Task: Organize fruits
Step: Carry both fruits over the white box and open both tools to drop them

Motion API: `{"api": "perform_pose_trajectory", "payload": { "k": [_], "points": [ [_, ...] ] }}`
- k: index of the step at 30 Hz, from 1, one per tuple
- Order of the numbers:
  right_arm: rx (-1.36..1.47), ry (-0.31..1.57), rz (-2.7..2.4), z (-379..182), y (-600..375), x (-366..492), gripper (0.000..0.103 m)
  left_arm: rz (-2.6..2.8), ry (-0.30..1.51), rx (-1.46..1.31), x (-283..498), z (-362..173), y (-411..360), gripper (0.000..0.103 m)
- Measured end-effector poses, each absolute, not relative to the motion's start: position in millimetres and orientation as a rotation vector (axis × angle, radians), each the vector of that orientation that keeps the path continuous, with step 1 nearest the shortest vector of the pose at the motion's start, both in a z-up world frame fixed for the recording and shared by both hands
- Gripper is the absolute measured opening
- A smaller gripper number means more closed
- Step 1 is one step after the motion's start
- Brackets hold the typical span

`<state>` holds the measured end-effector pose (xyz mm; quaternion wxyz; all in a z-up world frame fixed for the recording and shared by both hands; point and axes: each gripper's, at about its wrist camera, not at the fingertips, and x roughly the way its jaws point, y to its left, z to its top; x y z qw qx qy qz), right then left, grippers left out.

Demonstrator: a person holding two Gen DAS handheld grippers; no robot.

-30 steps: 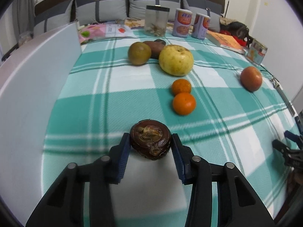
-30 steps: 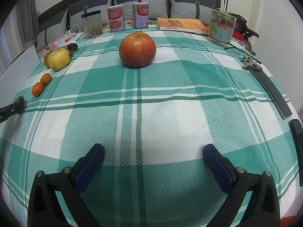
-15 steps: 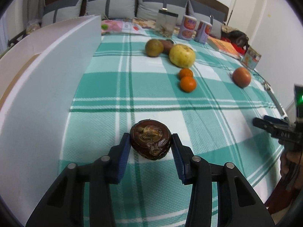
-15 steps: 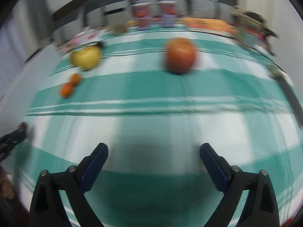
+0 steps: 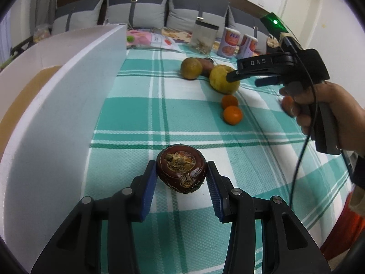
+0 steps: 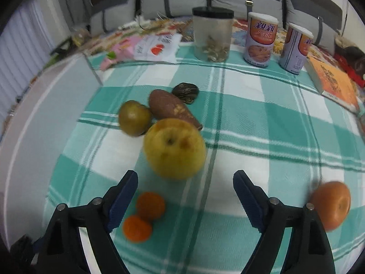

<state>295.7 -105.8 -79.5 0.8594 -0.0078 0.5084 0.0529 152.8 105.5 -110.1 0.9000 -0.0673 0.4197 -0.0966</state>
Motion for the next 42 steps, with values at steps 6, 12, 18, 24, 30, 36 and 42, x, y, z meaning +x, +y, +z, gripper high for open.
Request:
{"api": "perform_pose_trajectory", "payload": {
  "k": [6,12,18,24,30,36,42],
  "points": [
    [0.187,1.259,0.208,-99.0,-105.3,286.5,0.074,-0.211,0.875,-0.206,159.6,-109.4,115.3,0.044],
    [0.037,1.295,0.152,-112.6,-81.3,292.7,0.052,-0.216,0.869,-0.192,158.3,-107.8,112.2,0.044],
    [0.007,1.215,0.155,-81.2,-89.7,277.5,0.03,-0.221,0.851,-0.224,153.3,-98.0,116.7,0.044],
    [0.046,1.121,0.358,-6.5,-63.0,237.6,0.03,-0.261,0.779,-0.356,128.3,-27.7,139.3,0.044],
    [0.051,1.055,0.672,45.3,46.1,188.2,0.03,-0.174,0.721,-0.378,104.7,32.1,204.3,0.044],
    [-0.023,1.089,0.814,17.8,142.7,162.9,0.03,0.028,0.832,-0.376,116.6,7.9,291.7,0.044],
    [-0.146,1.151,0.804,-25.3,185.2,158.3,0.03,0.13,0.948,-0.357,126.3,-33.9,319.6,0.044]
  ]
}}
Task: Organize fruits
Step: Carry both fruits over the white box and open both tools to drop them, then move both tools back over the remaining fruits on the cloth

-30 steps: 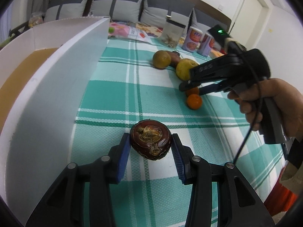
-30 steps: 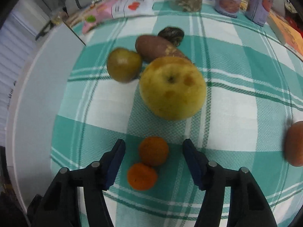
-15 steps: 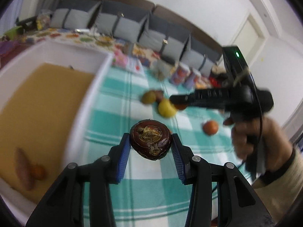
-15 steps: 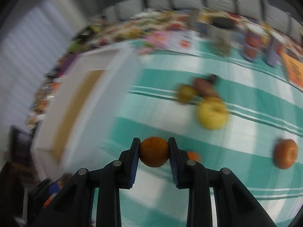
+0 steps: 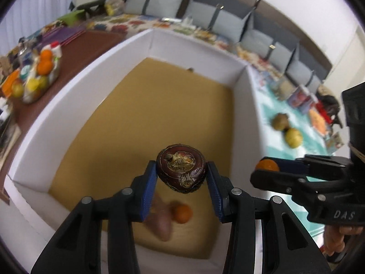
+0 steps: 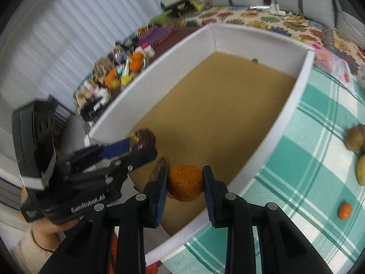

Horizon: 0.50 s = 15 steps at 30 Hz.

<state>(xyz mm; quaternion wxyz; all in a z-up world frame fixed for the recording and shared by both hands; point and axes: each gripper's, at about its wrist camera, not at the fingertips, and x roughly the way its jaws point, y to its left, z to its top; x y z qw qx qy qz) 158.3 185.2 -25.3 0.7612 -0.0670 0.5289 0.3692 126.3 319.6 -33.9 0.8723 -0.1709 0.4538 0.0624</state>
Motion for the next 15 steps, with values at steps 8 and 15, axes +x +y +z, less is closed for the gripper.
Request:
{"api": "perform_pose_trajectory", "payload": {
  "k": [8,15],
  "points": [
    [-0.111,1.048,0.792,-5.0,176.4,160.4,0.069,0.2,0.908,-0.358,114.8,-31.2,335.8,0.075],
    [-0.075,0.786,0.744,76.8,118.5,136.6,0.088,0.16,0.714,-0.31,101.3,33.5,296.9,0.081]
  ]
}}
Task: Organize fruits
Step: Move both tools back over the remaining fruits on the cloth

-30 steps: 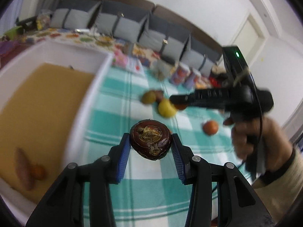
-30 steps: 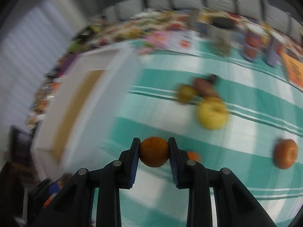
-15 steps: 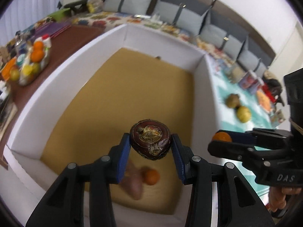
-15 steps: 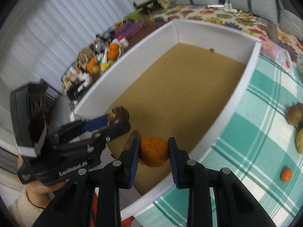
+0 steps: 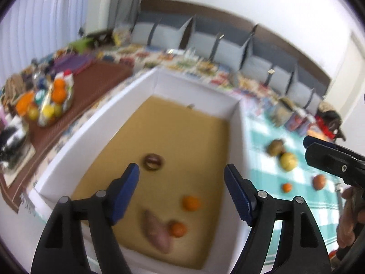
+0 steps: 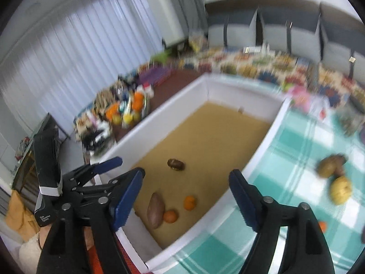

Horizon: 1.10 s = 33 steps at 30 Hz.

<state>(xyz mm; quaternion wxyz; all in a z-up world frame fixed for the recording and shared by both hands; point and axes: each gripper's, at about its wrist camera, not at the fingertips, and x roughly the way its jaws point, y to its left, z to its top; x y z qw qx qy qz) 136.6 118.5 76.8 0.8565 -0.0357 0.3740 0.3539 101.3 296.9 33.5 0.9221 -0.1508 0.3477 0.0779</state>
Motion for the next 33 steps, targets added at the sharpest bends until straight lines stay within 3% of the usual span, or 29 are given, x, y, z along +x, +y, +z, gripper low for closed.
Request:
{"api": "perform_pose_trajectory", "payload": {
  "k": [2,8,19,33],
  "points": [
    [-0.101,0.709,0.703,89.6,95.8,121.9,0.101,0.127,0.676,-0.292,95.9,44.9,277.4,0.083],
    [-0.186,0.63,0.478,58.9,-2.6,77.7,0.103,-0.056,0.652,-0.235,87.5,43.8,178.7,0.086],
    [-0.168,0.83,0.023,-103.1,-180.0,28.9,0.103,-0.171,0.901,-0.041,98.1,-103.2,16.7,0.086],
    [-0.101,0.872,0.0,-130.3,-194.3,41.5,0.103,-0.11,0.908,0.016,99.8,-142.5,-3.5,0.087]
  ]
}}
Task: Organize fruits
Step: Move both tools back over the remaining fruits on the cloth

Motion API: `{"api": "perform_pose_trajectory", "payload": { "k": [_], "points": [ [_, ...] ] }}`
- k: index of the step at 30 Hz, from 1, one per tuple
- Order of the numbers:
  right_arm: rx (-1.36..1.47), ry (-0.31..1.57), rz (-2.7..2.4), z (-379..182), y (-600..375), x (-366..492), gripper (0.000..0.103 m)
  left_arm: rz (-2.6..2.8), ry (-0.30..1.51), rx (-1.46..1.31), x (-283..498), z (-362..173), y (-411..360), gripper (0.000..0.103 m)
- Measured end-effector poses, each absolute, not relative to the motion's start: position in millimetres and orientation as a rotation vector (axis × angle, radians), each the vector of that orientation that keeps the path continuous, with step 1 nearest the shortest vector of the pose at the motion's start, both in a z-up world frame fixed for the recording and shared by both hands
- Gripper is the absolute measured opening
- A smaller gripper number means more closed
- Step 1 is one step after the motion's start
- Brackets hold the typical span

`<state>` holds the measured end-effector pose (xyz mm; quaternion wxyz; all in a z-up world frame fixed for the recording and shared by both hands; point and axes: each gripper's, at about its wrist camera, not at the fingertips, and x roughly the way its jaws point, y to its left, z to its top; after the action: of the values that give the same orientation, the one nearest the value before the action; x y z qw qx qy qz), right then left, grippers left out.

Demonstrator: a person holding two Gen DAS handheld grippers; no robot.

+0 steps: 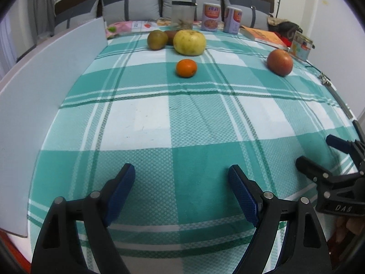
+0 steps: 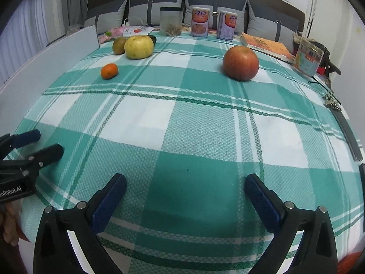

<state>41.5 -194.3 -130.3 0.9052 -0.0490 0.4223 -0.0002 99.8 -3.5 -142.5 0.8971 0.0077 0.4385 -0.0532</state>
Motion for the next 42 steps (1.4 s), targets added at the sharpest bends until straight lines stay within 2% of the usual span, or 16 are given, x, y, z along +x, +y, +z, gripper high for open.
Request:
{"api": "perform_pose_trajectory", "payload": {
  "k": [7,42],
  "points": [
    [-0.076,0.863,-0.002,-133.9,-196.8,40.1,0.103,-0.113,0.9,0.044,100.0,-145.2,-6.3,0.091],
    [-0.076,0.864,0.0,-133.3,-197.2,41.4,0.103,-0.096,0.941,0.077,103.8,-145.2,-9.8,0.093]
  ]
}}
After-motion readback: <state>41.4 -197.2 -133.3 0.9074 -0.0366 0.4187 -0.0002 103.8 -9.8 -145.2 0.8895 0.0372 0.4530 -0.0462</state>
